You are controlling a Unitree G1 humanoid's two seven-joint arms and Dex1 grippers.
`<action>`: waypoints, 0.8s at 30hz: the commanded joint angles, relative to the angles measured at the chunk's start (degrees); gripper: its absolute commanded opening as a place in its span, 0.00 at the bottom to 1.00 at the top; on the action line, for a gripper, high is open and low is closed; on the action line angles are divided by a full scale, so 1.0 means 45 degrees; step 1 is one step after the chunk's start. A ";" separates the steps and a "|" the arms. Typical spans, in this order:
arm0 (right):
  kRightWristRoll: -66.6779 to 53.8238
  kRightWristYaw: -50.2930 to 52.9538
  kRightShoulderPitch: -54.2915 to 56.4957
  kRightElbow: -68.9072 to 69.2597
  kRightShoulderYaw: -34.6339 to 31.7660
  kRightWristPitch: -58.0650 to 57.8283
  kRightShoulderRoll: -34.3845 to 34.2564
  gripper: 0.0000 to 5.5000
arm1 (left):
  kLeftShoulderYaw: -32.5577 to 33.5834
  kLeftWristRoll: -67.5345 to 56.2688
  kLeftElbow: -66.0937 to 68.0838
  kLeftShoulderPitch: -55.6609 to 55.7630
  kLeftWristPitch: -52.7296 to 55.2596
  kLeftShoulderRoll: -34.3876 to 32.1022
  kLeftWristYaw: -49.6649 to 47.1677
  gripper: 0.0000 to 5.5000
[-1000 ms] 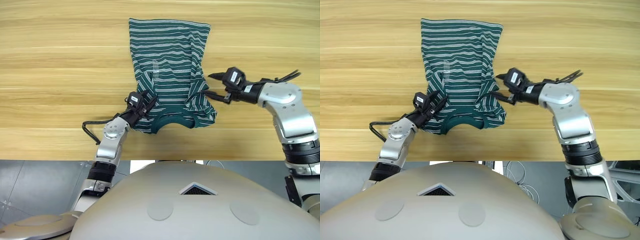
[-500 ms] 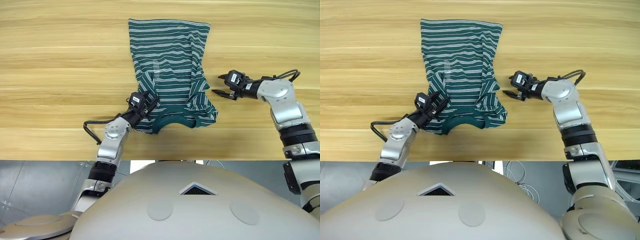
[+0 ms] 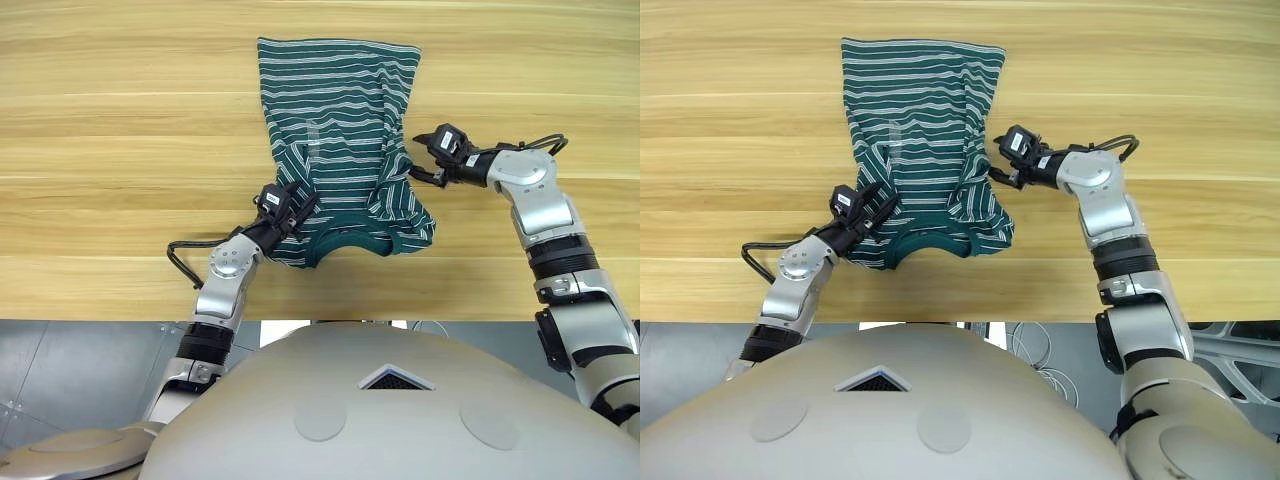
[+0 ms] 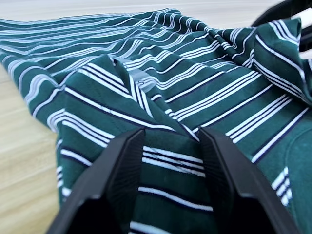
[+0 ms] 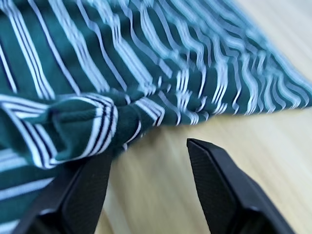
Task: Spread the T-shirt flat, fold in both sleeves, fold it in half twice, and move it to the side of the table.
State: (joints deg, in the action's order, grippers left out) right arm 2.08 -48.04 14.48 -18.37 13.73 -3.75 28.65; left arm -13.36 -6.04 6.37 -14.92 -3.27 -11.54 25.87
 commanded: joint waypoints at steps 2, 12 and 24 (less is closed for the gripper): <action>-0.0115 0.0058 0.0441 0.0994 -0.0113 -0.0451 -0.0129 0.51 | -0.0414 0.0361 0.0782 -0.0587 0.0689 0.0053 0.0011 0.35; 0.0819 0.0656 0.0456 -0.0495 0.0992 -0.0103 -0.1137 0.51 | -0.0425 0.0332 0.0672 -0.0766 0.0668 0.0010 0.0042 0.35; 0.0980 0.1069 0.0834 -0.2409 0.0879 0.0459 -0.1485 0.51 | -0.0251 0.0650 -0.0219 -0.0876 0.0513 -0.0671 0.0014 0.35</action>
State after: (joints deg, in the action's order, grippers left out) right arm 6.20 -43.24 18.52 -28.52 18.24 -0.46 21.23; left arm -14.06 -5.81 4.88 -16.25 -3.41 -12.33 26.00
